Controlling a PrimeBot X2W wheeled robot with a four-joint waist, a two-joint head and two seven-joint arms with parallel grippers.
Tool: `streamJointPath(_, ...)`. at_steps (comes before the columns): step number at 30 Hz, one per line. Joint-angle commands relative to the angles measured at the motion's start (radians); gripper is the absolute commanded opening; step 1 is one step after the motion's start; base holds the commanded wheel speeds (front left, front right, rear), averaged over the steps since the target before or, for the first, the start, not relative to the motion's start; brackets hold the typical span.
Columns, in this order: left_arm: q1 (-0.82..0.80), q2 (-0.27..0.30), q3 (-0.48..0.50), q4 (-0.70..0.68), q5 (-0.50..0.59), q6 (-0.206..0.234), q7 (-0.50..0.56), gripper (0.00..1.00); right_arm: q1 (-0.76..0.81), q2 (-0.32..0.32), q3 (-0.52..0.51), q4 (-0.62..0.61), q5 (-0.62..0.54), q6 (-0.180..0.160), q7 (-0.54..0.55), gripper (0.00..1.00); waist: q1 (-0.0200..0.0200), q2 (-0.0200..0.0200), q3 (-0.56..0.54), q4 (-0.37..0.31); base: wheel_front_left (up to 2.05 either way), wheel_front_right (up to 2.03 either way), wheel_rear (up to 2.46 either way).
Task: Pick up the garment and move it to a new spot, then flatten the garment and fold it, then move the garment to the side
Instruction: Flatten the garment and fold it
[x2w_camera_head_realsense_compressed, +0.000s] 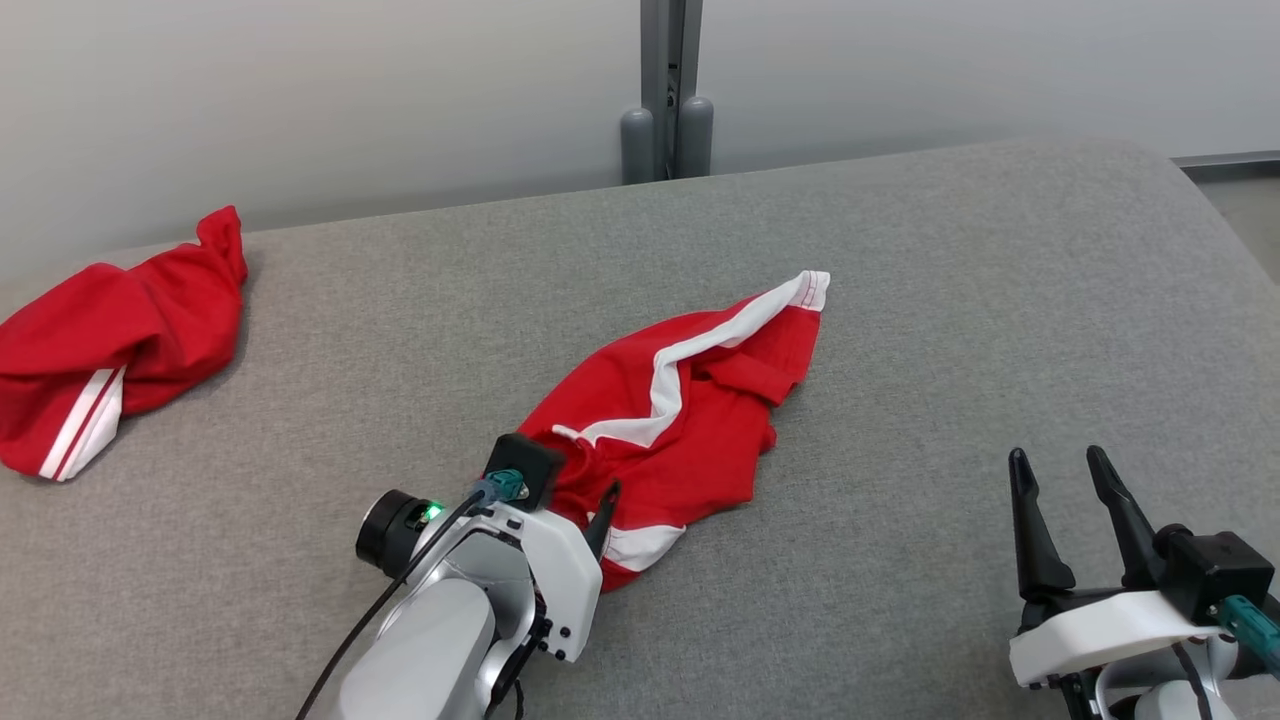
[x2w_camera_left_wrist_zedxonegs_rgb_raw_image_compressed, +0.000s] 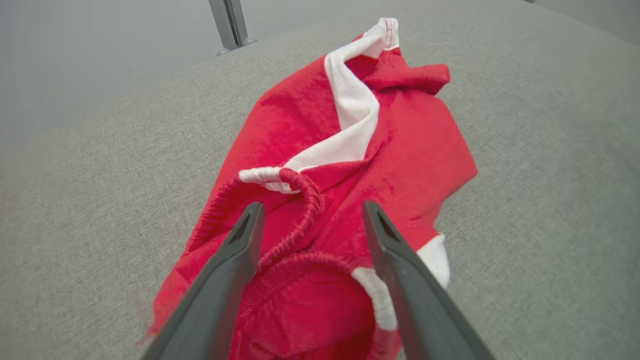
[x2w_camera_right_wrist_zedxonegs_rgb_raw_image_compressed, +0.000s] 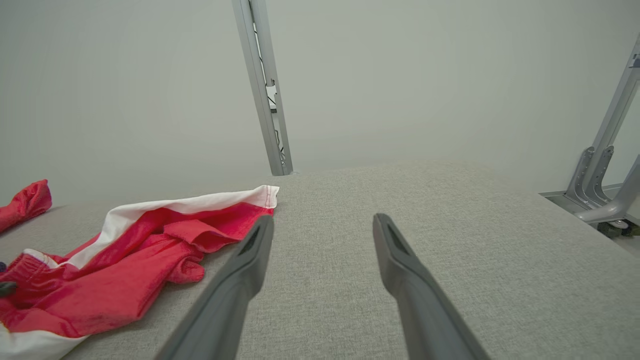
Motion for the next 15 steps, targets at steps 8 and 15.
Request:
streamJointPath(8, -0.079, 0.004, -0.065, 0.07, -0.083, 0.008, 0.006, 0.05, -0.009, -0.005, 0.016, 0.008, 0.005, 0.0, -0.005, 1.0, 0.0, 0.0, -0.001, -0.028, 0.0, 0.0, 0.0)
streamJointPath(15, -0.106, 0.005, -0.108, 0.046, -0.133, 0.003, -0.146, 0.0, 0.012, -0.005, 0.0, 0.005, 0.006, 0.0, -0.005, 1.0, 0.0, 0.0, -0.014, -0.009, 0.0, 0.0, 0.0)
